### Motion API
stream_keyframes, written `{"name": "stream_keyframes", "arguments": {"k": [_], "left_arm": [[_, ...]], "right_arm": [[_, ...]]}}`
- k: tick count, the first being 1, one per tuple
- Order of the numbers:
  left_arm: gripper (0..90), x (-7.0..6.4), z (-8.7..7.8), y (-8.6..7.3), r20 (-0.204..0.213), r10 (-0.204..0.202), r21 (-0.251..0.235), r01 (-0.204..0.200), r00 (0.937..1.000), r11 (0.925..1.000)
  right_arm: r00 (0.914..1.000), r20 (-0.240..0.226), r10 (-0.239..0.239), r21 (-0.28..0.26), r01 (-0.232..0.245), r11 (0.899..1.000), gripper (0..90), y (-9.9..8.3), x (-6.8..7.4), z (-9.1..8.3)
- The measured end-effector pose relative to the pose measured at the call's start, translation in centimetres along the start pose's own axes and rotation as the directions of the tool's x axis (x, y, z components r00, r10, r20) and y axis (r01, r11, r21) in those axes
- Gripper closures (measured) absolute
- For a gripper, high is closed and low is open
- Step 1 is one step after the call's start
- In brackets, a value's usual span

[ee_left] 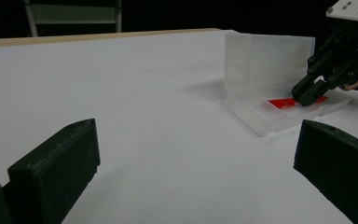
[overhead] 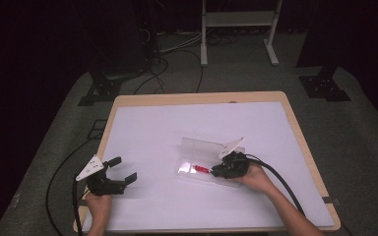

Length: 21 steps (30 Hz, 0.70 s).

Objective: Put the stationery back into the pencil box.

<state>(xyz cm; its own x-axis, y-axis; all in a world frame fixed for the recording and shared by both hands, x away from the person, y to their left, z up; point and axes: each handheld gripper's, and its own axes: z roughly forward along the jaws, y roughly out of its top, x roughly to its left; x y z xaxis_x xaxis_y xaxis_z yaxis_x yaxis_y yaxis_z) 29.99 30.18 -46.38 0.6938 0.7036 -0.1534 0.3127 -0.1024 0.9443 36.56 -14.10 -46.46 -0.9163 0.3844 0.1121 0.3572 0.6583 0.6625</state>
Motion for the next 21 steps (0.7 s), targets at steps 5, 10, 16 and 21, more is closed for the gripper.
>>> {"name": "stream_keyframes", "arguments": {"k": [5,10,16,21], "left_arm": [[0.0,0.01,0.01,0.01,-0.001,0.000,0.000,0.000,1.0000,1.0000],[0.0,0.01,0.02,0.01,-0.002,-0.003,0.001,0.003,1.0000,1.0000],[0.0,0.04,0.04,0.02,-0.001,-0.005,0.002,0.005,1.0000,1.0000],[0.0,0.01,0.02,0.01,-0.001,-0.002,0.001,0.002,1.0000,1.0000]], "right_arm": [[1.0000,-0.002,-0.005,0.002,0.005,1.000,78.0,-0.02,-0.01,-0.03],[1.0000,-0.005,-0.002,-0.001,0.002,1.000,77.1,-0.01,-0.02,-0.11],[1.0000,-0.007,0.003,-0.010,-0.003,1.000,75.1,0.06,0.04,-0.42],[1.0000,-0.003,0.007,-0.021,-0.007,1.000,72.1,0.05,-0.12,-0.76]]}}
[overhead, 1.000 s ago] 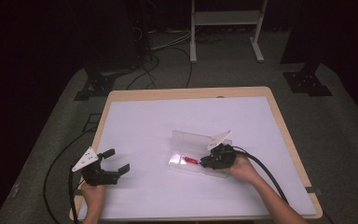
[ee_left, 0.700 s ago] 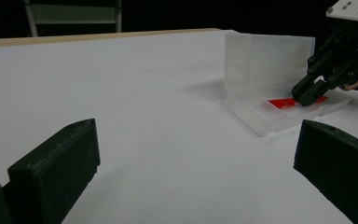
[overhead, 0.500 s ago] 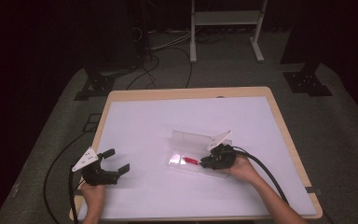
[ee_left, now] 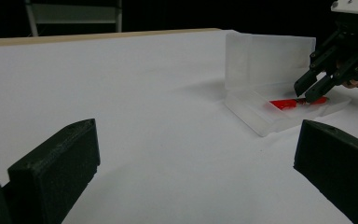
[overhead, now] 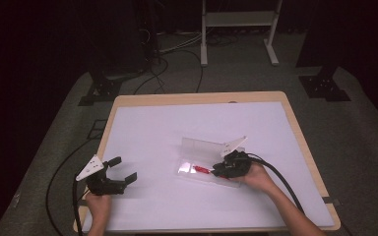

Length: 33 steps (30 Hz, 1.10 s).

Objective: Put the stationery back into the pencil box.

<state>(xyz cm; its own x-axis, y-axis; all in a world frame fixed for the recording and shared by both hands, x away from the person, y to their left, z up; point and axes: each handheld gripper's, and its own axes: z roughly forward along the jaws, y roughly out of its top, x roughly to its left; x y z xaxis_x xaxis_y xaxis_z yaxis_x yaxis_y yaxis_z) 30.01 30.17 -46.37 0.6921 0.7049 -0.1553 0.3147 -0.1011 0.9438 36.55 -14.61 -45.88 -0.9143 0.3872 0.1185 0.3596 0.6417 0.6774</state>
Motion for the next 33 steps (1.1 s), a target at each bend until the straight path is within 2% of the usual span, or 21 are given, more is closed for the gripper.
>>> {"name": "stream_keyframes", "arguments": {"k": [4,12,20,24,33], "left_arm": [[0.0,0.0,0.0,0.0,0.001,0.000,0.000,0.000,1.0000,1.0000],[0.0,0.0,0.0,0.0,0.004,0.003,-0.002,-0.003,1.0000,1.0000],[0.0,0.0,0.0,0.0,0.005,0.002,-0.002,-0.002,1.0000,1.0000],[0.0,0.0,0.0,0.0,0.006,0.000,-0.004,0.000,1.0000,1.0000],[0.0,0.0,0.0,0.0,0.004,0.002,0.001,-0.002,1.0000,1.0000]], "right_arm": [[1.0000,-0.003,0.006,-0.008,-0.006,1.000,68.0,0.1,0.0,-0.2],[0.9999,-0.012,0.010,-0.058,-0.011,0.998,61.9,0.3,0.1,-1.5],[0.9999,-0.010,0.010,-0.073,-0.010,0.997,55.8,0.3,0.2,-2.9],[0.9997,-0.008,0.022,-0.084,-0.023,0.996,54.8,0.3,0.0,-3.7],[0.9998,-0.002,0.017,-0.087,-0.018,0.996,50.9,0.2,0.0,-4.8]]}}
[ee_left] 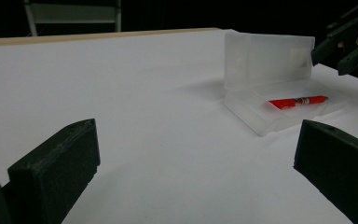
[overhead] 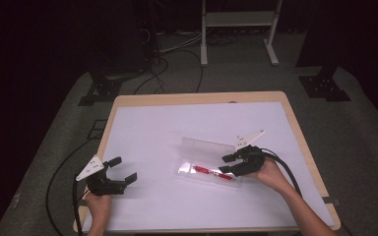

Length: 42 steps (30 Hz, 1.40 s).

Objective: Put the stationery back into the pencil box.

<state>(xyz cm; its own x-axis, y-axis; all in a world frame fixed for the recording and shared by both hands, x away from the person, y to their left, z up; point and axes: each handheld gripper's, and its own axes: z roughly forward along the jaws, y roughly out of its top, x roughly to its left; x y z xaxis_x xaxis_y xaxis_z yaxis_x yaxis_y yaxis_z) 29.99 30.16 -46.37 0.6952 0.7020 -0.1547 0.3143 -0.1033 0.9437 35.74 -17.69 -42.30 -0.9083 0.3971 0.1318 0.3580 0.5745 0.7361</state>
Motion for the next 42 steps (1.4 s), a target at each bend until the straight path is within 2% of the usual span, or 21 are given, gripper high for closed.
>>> {"name": "stream_keyframes", "arguments": {"k": [11,18,25,42], "left_arm": [[0.0,0.0,0.0,0.0,0.000,-0.003,0.002,0.003,1.0000,1.0000],[0.0,0.0,0.0,0.0,0.001,-0.004,0.001,0.004,1.0000,1.0000],[0.0,0.0,0.0,0.0,0.000,-0.004,0.002,0.004,1.0000,1.0000],[0.0,0.0,0.1,0.0,-0.002,-0.003,0.004,0.003,1.0000,1.0000]], "right_arm": [[0.9999,0.010,0.009,-0.013,-0.009,1.000,46.4,-0.3,-0.1,-1.7],[0.9993,0.012,0.035,-0.031,-0.034,0.999,44.1,-1.0,-0.2,-2.6],[0.9989,0.033,0.034,-0.029,-0.033,0.999,44.1,-1.5,-0.2,-3.5],[0.9933,0.087,0.075,-0.061,-0.070,0.996,43.2,-3.7,-0.6,-5.9]]}}
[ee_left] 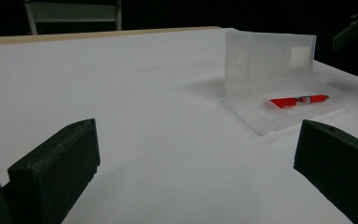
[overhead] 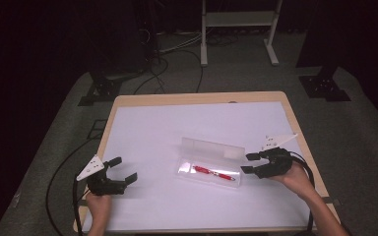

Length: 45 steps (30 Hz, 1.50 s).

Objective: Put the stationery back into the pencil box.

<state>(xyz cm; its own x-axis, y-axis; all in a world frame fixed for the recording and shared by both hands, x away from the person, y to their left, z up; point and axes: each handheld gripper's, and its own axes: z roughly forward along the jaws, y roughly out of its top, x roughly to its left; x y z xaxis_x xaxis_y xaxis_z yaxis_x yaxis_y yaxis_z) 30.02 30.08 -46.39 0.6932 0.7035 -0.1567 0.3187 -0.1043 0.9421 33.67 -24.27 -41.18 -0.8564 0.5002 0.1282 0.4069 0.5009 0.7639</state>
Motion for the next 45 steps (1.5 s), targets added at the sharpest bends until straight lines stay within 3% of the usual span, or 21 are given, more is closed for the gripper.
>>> {"name": "stream_keyframes", "arguments": {"k": [13,35,45], "left_arm": [[0.0,0.0,0.0,0.0,-0.001,-0.002,0.000,0.002,1.0000,1.0000],[0.0,0.0,0.0,0.0,-0.002,-0.002,0.000,0.002,1.0000,1.0000],[0.0,0.1,0.0,0.0,-0.002,-0.005,0.000,0.005,1.0000,1.0000]], "right_arm": [[0.9989,0.034,0.032,-0.023,-0.031,0.999,43.2,-1.7,-0.5,-1.2],[0.9942,0.066,0.085,-0.015,-0.084,0.996,43.4,-4.7,-1.0,-2.2],[0.9923,0.079,0.096,-0.028,-0.094,0.995,43.6,-5.3,-1.1,-2.8]]}}
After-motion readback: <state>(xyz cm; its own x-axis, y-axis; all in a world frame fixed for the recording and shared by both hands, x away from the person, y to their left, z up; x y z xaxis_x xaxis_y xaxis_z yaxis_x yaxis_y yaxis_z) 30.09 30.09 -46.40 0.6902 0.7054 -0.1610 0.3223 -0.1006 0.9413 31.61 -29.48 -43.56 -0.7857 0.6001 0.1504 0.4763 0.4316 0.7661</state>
